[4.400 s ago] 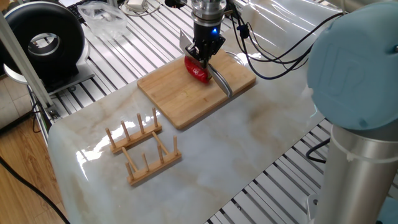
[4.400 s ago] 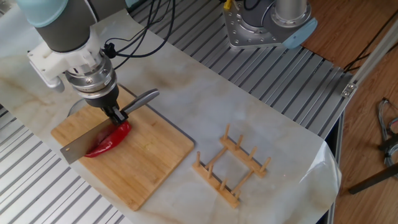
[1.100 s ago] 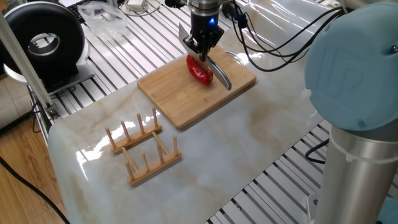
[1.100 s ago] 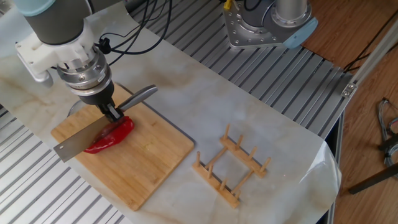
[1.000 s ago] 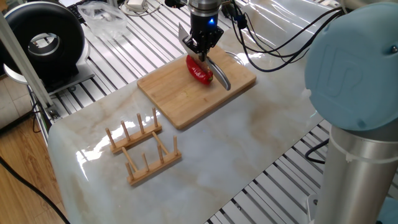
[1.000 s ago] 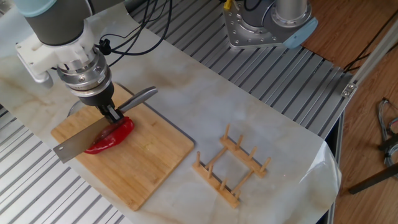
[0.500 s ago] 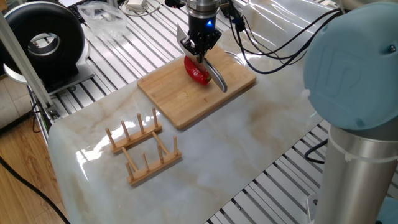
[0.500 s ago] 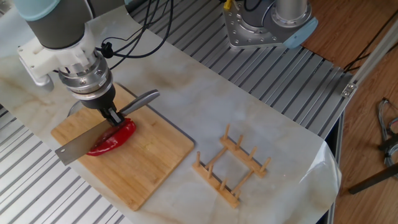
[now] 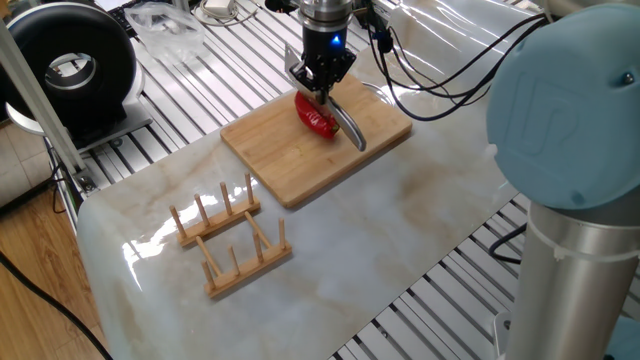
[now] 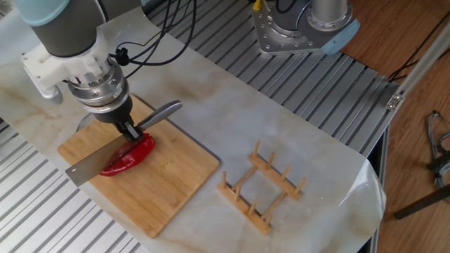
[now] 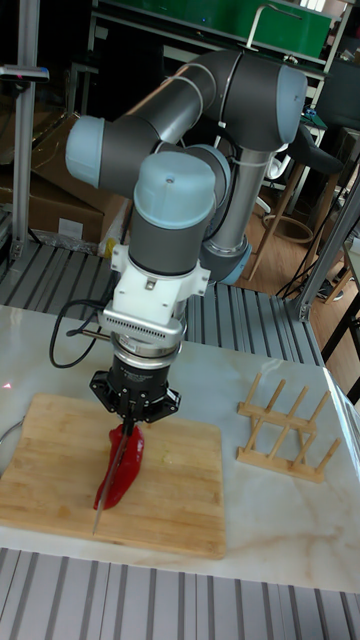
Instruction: Chop the chili peppers
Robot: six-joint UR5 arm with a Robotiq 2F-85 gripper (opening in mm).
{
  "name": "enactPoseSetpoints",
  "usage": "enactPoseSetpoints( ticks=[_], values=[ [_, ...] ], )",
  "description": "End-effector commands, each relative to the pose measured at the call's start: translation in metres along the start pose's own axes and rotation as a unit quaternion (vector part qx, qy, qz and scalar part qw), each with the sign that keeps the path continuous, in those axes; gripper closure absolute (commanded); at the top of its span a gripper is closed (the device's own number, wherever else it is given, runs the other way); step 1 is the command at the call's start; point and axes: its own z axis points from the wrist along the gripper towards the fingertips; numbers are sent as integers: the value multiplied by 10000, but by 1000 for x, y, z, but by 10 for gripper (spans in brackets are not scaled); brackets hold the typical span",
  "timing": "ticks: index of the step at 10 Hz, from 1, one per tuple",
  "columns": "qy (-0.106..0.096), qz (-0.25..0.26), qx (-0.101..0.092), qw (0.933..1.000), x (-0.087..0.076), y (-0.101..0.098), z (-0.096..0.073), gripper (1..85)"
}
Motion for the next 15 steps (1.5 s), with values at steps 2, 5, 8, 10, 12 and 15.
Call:
enactPoseSetpoints(
  ticks=[2, 5, 8, 10, 12, 15],
  values=[
    [28, 23, -46, 10000, 1, 7, 7, 843],
    [81, 11, 42, 10000, 4, 3, 8, 843],
    [132, -9, 99, 9999, 7, 0, 5, 843],
    [138, -16, 108, 9998, 7, -1, 5, 843],
    [141, -45, 139, 9998, 8, -2, 5, 843],
    [89, -83, 168, 9998, 5, -4, 10, 843]
  ],
)
